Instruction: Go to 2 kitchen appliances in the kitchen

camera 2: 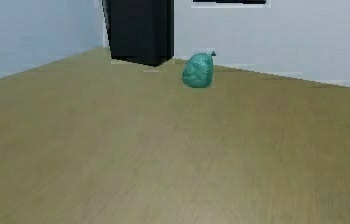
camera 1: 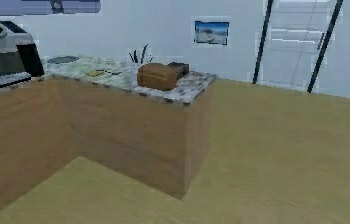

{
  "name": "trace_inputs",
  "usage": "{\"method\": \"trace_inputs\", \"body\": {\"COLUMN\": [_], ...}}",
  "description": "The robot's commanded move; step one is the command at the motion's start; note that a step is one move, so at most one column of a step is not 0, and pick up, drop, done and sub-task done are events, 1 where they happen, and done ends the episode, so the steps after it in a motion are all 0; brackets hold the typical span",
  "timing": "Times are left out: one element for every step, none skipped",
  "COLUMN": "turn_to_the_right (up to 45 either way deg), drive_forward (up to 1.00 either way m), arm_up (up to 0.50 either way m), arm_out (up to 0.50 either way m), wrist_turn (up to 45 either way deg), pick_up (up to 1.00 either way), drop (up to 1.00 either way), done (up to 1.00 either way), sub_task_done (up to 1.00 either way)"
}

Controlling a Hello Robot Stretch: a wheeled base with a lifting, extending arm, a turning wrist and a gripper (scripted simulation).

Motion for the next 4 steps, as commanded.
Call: {"method": "trace_inputs", "body": {"turn_to_the_right": [-3.0, 0.0, -45.0, -21.0], "drive_forward": [0.00, 0.50, 0.00, 0.00], "arm_up": [0.00, 0.00, 0.00, 0.00], "arm_out": [0.00, 0.00, 0.00, 0.00], "wrist_turn": [0.0, 0.0, 0.0, 0.0], "pick_up": [0.00, 0.00, 0.00, 0.00], "drop": [0.00, 0.00, 0.00, 0.00], "done": [0.00, 0.00, 0.00, 0.00], "sub_task_done": [0.00, 0.00, 0.00, 0.00]}}
